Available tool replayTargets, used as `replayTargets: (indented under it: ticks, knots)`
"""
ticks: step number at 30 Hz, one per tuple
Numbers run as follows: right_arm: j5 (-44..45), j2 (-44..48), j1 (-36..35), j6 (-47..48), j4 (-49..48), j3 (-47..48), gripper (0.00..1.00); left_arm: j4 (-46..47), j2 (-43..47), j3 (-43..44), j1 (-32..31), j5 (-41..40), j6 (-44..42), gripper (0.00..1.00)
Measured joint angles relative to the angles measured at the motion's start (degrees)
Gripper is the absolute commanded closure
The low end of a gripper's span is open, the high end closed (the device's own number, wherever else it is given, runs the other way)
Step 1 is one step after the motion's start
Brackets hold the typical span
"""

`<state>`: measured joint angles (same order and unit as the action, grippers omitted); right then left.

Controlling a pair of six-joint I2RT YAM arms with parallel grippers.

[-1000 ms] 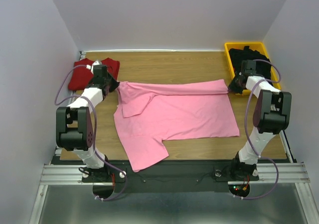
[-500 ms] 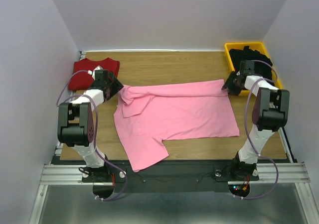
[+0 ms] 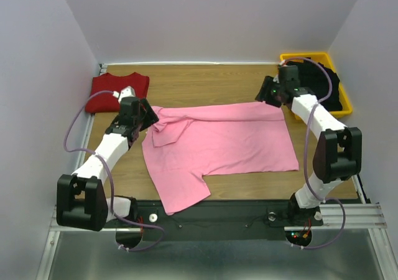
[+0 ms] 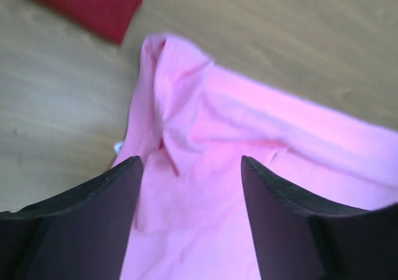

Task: Fold and stack the t-shirts
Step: Fold the tshirt

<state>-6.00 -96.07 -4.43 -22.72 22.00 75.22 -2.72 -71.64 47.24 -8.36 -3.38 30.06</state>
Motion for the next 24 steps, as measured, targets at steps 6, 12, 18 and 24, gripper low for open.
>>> replayTargets:
  ticks: [6, 12, 18, 24]
  knots:
    - [-2.23, -2.93, -14.05, -0.02, -1.44, 0.02, 0.60, -3.56, -1.22, -6.38, -2.86, -0.83, 0.24, 0.35]
    - [-5.79, -8.87, -24.65, -2.29, -6.80, 0.07, 0.61, -2.01, -4.48, -7.32, -3.08, -2.03, 0.37, 0.43]
    - [-6.93, -14.95, -29.57, -5.68, -11.63, 2.16, 0.61, -0.28, -8.79, -7.32, -3.80, -2.08, 0.20, 0.49]
    - [-7.87, -18.47, -31.58, -8.70, -14.45, 4.13, 0.61, 0.44, -11.91, -7.32, -4.72, -2.01, 0.07, 0.54]
